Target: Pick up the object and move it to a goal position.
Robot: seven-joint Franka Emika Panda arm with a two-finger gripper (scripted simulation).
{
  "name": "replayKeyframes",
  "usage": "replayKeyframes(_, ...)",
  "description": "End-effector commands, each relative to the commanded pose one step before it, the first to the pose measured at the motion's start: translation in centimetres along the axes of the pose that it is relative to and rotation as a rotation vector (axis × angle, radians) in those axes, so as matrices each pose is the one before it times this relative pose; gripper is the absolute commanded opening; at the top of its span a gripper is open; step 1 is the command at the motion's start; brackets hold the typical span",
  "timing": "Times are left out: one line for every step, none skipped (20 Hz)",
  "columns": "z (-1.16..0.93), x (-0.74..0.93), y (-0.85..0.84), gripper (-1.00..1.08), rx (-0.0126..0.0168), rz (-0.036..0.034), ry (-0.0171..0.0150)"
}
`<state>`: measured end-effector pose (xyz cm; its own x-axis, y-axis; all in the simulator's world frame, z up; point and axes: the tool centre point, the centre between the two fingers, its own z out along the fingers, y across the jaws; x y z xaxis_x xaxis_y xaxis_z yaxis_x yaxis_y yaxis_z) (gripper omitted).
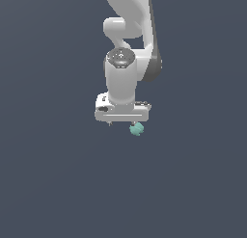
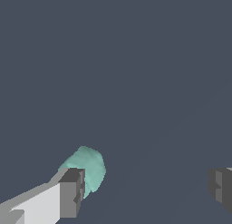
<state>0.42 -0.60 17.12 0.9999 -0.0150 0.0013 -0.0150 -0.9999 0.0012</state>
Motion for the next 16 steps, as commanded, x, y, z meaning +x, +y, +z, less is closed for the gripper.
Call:
replayKeyframes(0.000, 0.000, 0.001, 1.00, 0.00000, 0.00000, 0.00000)
replayKeyframes(0.025, -0.017, 0.015, 1.00, 0.00017, 0.00068, -0.00097)
replayKeyframes(0.055, -0.055, 0.035, 1.00, 0.00049, 0.00189, -0.00259)
replayKeyframes(0.096, -0.086, 0.064, 1.00, 0.00083, 0.00332, -0.00434)
replayKeyframes(0.124, -0.115, 0.090, 1.00, 0.00114, 0.00484, -0.00586)
replayKeyframes(0.143, -0.136, 0.115, 1.00, 0.00142, 0.00663, -0.00716)
replayKeyframes(0.133, -0.132, 0.130, 1.00, 0.00151, 0.00802, -0.00735)
replayKeyframes(0.082, -0.091, 0.108, 1.00, 0.00119, 0.00740, -0.00553)
replayKeyframes(0.039, -0.052, 0.085, 1.00, 0.00085, 0.00626, -0.00367)
replayKeyframes(0.006, -0.022, 0.056, 1.00, 0.00052, 0.00468, -0.00200)
replayKeyframes(-0.012, -0.002, 0.027, 1.00, 0.00024, 0.00275, -0.00069)
replayKeyframes(-0.015, 0.008, 0.013, 1.00, 0.00003, 0.00096, 0.00016)
replayKeyframes(-0.002, 0.010, -0.014, 1.00, -0.00013, -0.00105, 0.00055)
replayKeyframes(0.008, 0.001, -0.035, 1.00, -0.00026, -0.00297, 0.00081)
replayKeyframes(0.034, -0.010, -0.047, 1.00, -0.00034, -0.00472, 0.00069)
replayKeyframes(0.061, -0.023, -0.058, 1.00, -0.00039, -0.00645, 0.00050)
